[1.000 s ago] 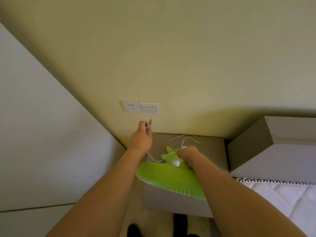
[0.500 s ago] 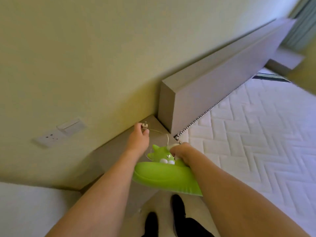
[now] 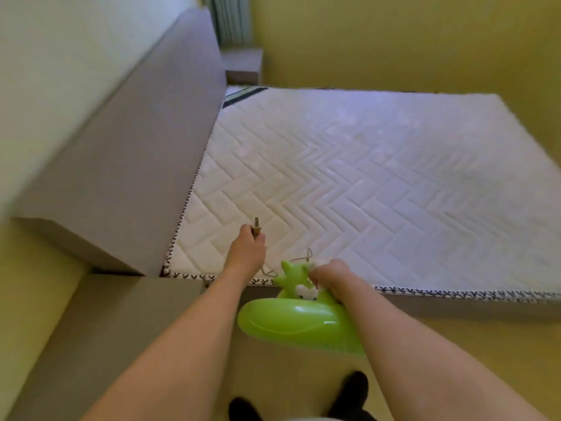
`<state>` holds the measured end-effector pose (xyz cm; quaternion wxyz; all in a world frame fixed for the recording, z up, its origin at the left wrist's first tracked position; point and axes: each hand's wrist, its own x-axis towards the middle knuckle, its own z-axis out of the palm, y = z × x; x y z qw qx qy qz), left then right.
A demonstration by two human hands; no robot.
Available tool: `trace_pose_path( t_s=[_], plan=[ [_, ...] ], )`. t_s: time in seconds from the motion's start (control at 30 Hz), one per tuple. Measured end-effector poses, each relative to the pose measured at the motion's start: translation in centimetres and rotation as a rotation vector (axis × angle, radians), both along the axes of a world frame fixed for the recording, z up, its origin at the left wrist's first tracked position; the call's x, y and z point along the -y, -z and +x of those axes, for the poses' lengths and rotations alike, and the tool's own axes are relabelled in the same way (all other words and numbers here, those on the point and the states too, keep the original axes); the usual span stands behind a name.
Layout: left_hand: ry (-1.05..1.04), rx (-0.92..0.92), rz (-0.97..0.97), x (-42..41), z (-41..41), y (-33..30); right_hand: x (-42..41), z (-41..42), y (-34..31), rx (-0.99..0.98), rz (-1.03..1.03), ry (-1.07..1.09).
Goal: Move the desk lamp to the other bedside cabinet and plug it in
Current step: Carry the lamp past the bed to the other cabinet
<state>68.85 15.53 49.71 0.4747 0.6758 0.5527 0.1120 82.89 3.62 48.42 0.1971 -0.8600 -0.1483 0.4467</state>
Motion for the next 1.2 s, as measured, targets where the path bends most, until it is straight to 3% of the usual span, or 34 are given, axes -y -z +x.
trace_pose_path(
  t_s=[0.23,0.4,0.77,1.1,1.2],
  plan=[
    [0.332,0.010,-0.053,12.0,22.6,1.0,15.7,17.9,1.6,-0.117,0.017,0.329],
    [0.639,-0.002,-0.016,22.9,37.0,1.2,28.6,27.3,2.1,-0.065,0.012,0.550],
    [1.157,-0.063,-0.063,44.3,60.9,3.3,50.4,40.8,2.5,-0.016,-0.022,1.218],
    [1.522,-0.103,-0.045,62.3,83.5,5.3,65.8,58.3,3.0,-0.033,-0.125,1.498],
    [1.563,-0.088,-0.097,68.2,89.4,4.6,70.3,63.0,2.1,0.000,0.004,1.659]
  ],
)
